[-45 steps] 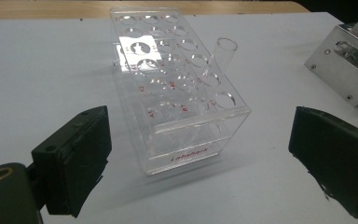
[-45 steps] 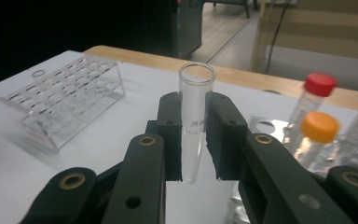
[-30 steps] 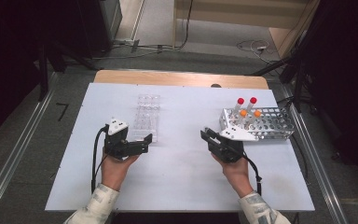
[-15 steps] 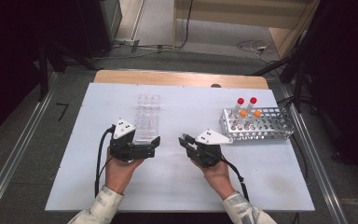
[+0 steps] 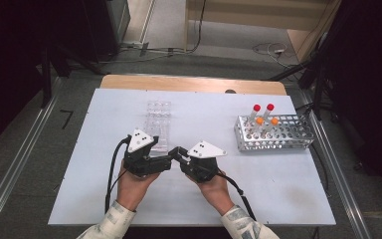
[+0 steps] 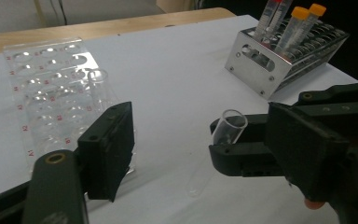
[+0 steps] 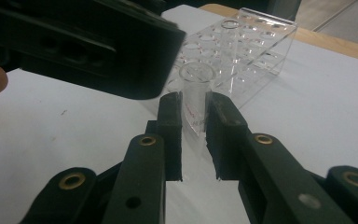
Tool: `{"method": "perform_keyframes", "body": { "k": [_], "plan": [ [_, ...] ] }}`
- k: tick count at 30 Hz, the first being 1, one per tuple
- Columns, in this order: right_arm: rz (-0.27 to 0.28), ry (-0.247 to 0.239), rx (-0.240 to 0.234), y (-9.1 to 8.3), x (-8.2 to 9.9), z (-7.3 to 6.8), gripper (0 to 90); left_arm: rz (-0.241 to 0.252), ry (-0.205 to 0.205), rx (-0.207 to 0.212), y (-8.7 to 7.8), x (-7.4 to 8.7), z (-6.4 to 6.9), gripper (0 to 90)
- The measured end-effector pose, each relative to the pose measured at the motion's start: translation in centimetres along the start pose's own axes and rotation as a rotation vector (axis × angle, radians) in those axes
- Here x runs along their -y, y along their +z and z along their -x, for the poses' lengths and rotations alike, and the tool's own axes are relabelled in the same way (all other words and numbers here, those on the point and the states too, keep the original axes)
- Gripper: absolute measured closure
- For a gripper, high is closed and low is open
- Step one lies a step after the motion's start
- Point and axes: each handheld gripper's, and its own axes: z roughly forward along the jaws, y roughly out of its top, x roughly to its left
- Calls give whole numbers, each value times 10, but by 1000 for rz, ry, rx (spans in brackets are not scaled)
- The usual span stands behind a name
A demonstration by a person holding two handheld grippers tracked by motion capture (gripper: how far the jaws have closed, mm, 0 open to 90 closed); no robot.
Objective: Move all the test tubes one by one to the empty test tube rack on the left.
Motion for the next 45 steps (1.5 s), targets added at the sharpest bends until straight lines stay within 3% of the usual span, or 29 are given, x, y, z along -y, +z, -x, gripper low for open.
{"method": "perform_keyframes", "body": {
  "k": [4, 13, 14, 21, 23, 27, 34, 37, 45],
  "plan": [
    [-4, -5, -8, 2, -1, -3, 735, -12, 2, 33, 3, 2, -1, 351],
    [0, -26, -7, 2, -1, -8, 735, -11, 16, 104, 6, 5, 2, 705],
    [-1, -23, -8, 2, -1, -9, 735, -11, 20, 98, 5, 5, 2, 729],
    [-13, -34, -7, 0, -1, -8, 719, -12, 18, 97, 7, 4, 1, 770],
    [-19, -36, -26, 0, -1, -7, 601, -5, 18, 92, 7, 3, 0, 771],
    [-51, -56, -32, -2, -1, -4, 504, 15, -3, 97, 7, -3, -4, 772],
    [-55, -42, -25, -16, -1, 9, 416, 69, -8, 88, 5, -23, -7, 771],
    [-61, -49, -18, -19, 2, 14, 394, 60, 1, 64, 6, -31, -10, 771],
    [-85, -30, 6, -22, 12, 26, 357, 78, -23, -1, 2, -47, -30, 771]
  ]
}}
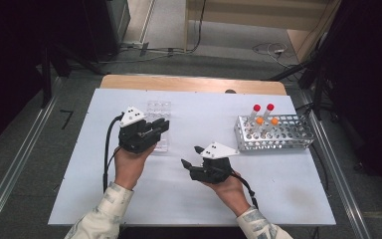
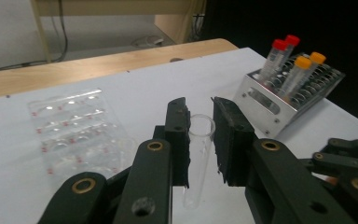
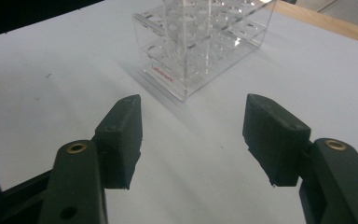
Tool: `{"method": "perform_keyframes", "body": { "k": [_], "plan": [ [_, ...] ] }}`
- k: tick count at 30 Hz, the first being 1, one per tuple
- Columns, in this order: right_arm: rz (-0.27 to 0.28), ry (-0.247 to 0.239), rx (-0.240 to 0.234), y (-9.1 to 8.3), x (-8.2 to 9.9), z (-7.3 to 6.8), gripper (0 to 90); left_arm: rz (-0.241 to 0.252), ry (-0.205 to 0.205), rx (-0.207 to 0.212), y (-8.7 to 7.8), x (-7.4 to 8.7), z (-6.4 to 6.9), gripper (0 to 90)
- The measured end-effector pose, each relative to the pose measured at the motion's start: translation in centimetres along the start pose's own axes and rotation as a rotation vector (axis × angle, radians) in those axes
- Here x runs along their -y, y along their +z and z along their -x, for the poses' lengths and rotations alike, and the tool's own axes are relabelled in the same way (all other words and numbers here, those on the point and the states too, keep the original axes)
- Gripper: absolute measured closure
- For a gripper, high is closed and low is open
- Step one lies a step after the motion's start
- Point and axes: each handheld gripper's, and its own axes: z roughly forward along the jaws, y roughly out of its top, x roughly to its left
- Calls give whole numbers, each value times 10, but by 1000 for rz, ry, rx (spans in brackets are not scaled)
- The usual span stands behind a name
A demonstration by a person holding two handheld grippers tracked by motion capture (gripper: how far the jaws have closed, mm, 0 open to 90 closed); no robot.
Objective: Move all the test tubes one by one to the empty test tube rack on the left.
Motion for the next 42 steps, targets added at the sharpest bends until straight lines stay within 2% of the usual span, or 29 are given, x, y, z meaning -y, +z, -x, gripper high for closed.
{"method": "perform_keyframes", "body": {
  "k": [4, 9, 13, 17, 23, 27, 33, 35, 39, 42],
  "plan": [
    [3, 19, 0, -1, 2, 4, 356, 10, -10, -27, 0, -4, -9, 771],
    [3, 13, 1, -2, 3, 4, 351, 10, -17, -59, 3, -4, -15, 771],
    [2, 12, 5, -3, 3, 5, 347, 17, -2, -94, 5, -4, -17, 771],
    [6, 18, 4, -3, 3, 6, 347, 17, -5, -103, 8, -3, -18, 771],
    [4, 24, 7, -4, 4, 7, 347, 13, 16, -124, 15, -1, -15, 770],
    [3, 28, 12, -5, 6, 9, 347, -2, 46, -145, 20, 3, -11, 770],
    [-1, 35, 12, -5, 8, 11, 347, -43, 116, -192, 32, 17, 0, 769],
    [0, 29, 14, -5, 8, 11, 347, -61, 119, -207, 36, 23, 1, 769],
    [-2, 32, 13, -5, 9, 11, 347, -83, 96, -215, 42, 32, -3, 768],
    [-9, 35, 17, -4, 10, 12, 348, -96, 103, -220, 44, 36, -3, 761]
  ]
}}
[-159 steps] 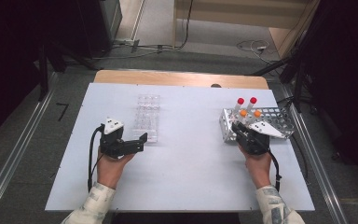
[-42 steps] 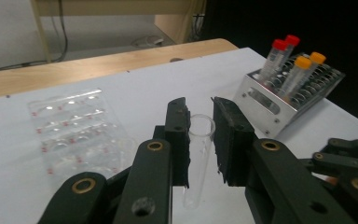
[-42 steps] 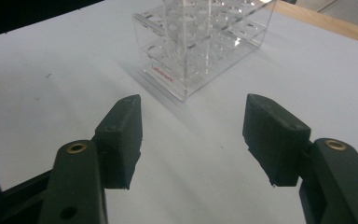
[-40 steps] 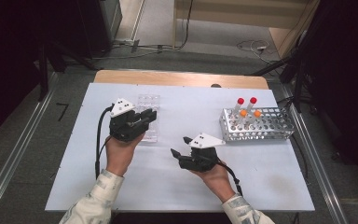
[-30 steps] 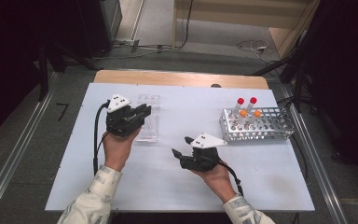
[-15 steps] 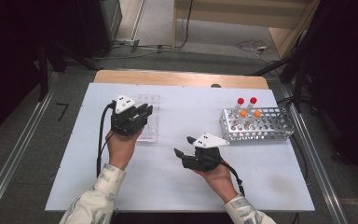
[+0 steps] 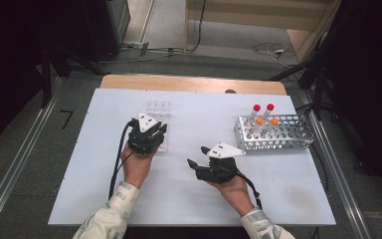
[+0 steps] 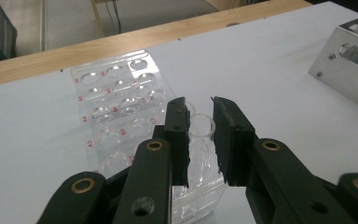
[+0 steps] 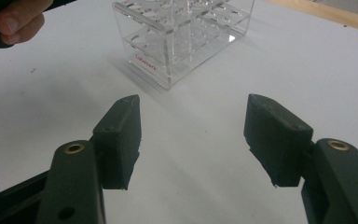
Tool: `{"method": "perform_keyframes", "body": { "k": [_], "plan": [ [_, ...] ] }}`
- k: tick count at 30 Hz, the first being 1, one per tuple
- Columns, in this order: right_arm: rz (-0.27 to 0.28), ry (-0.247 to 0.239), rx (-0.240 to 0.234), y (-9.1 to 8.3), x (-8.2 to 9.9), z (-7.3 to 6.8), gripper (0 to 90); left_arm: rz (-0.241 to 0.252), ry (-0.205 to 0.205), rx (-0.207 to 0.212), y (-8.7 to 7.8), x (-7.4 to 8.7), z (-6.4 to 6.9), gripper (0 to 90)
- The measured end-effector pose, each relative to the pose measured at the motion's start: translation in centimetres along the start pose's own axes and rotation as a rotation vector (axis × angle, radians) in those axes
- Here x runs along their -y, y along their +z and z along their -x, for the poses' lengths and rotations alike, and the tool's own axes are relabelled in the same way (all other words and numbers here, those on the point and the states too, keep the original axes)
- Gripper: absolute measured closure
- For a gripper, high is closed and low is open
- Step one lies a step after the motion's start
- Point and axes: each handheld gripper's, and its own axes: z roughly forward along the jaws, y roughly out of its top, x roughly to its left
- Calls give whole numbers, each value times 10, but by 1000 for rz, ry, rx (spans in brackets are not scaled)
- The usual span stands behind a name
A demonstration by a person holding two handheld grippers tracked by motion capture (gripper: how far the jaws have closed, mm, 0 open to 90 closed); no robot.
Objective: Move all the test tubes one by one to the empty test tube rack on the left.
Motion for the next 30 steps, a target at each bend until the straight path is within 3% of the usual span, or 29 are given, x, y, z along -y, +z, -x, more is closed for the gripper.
{"method": "perform_keyframes", "body": {
  "k": [13, 16, 23, 26, 30],
  "plan": [
    [11, 2, 7, -3, 0, 3, 348, 34, -47, 6, -10, -2, -6, 672],
    [16, 14, 17, -7, 0, 7, 349, 34, -73, 23, -14, -2, -8, 591],
    [33, 41, 43, -20, 1, 21, 348, 34, -112, 11, -25, 1, -11, 317],
    [40, 58, 57, -26, 3, 30, 349, 37, -119, -1, -28, 2, -12, 256],
    [52, 85, 86, -36, 5, 42, 348, 39, -124, -5, -32, 4, -13, 241]
  ]
}}
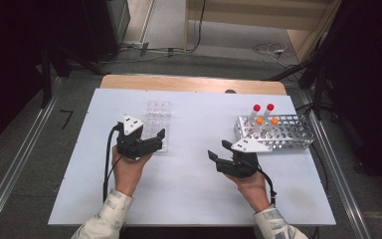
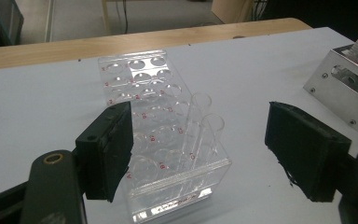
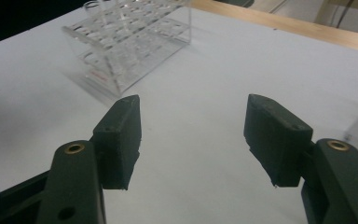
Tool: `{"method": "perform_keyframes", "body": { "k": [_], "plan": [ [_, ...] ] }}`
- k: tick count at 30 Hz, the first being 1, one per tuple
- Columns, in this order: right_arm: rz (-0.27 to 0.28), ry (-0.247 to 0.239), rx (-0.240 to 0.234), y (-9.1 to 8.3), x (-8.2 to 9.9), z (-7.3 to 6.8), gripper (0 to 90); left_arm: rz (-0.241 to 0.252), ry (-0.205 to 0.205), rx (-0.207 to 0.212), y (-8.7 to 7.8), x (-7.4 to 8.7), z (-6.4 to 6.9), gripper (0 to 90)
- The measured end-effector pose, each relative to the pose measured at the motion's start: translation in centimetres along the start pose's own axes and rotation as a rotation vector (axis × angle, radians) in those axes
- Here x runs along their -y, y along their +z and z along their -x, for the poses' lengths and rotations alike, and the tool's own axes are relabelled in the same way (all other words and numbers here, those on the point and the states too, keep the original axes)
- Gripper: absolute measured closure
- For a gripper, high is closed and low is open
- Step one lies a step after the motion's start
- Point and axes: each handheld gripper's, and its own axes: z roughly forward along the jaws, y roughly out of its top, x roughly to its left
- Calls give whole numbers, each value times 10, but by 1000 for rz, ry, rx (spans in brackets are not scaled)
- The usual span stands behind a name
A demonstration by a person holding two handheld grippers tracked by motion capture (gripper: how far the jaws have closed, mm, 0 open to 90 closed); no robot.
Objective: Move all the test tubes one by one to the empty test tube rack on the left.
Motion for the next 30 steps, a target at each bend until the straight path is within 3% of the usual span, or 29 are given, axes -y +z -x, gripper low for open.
{"method": "perform_keyframes", "body": {
  "k": [12, 21, 30],
  "plan": [
    [36, 70, 96, -28, 6, 42, 348, 5, -8, -56, -9, 9, -13, 197],
    [49, 117, 182, -45, 8, 69, 348, 16, -28, -54, -13, 11, -19, 183],
    [49, 154, 250, -50, 12, 90, 354, 17, -47, -47, -14, 12, -23, 180]
  ]
}}
